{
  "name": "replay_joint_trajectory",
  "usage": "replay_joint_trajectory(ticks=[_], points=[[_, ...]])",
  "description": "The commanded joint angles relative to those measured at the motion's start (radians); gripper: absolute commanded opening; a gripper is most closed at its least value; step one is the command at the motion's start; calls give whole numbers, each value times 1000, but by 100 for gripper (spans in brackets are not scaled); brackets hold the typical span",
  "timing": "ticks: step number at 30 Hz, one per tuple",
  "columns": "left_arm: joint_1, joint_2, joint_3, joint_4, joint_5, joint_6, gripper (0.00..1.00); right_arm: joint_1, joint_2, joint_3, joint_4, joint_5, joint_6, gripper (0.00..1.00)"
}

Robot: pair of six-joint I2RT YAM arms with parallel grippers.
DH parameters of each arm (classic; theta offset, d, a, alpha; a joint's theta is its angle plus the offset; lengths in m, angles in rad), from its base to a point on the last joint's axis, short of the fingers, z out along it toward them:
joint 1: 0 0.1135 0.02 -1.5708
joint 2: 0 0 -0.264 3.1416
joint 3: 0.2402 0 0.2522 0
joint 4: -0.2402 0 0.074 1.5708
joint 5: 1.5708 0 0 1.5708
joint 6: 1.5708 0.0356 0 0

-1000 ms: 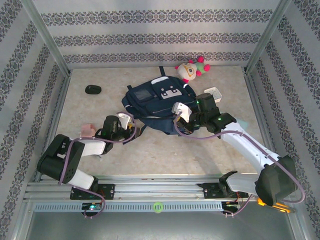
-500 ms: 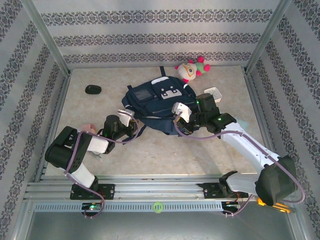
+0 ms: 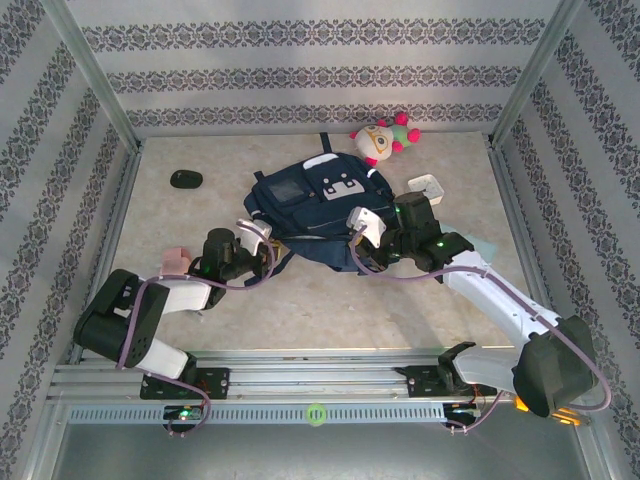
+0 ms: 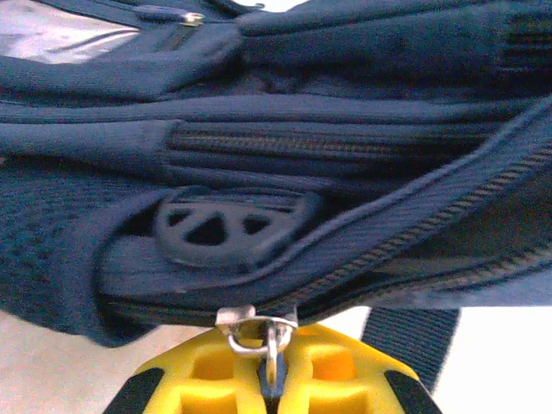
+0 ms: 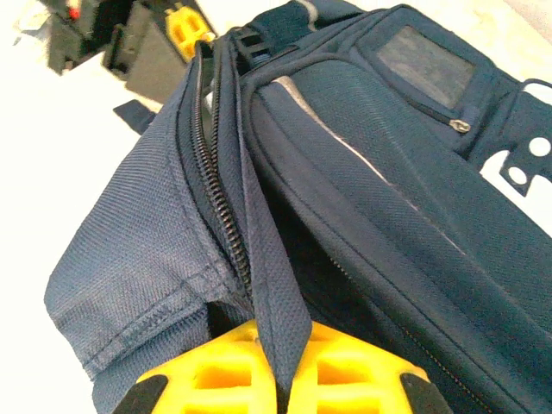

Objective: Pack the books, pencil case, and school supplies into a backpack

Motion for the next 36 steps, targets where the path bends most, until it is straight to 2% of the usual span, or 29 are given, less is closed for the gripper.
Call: replay_joint_trajectory(ticks=[1,8,15,22,25,27,30,32,36], points=[[-12,-45,20,-64,183,1,0,14,-25,-10,160,84,81,0],[-59,-140,72,-203,337,12,0,71,25,-32,230,163,83,0],[-141,-183,151,-417,376,82,2,123,86,-43,327,202,145,0],[-227,-163,224,-439,374,72,8,153,150,-42,396,215,173,0],[-245,-171,248,-466,386,83,16,147,148,-50,407,176,160,0],[-246,-202,267,-575,387,169,27,129,132,-47,376,111,125,0],[-240,-278,321,-832,294,346,49,91,104,-43,307,-22,51,0],[-225,-321,358,-971,235,456,65,67,80,-61,265,-131,-68,0],[-200,-398,426,-1195,90,688,74,20,36,-83,203,-258,-237,0]])
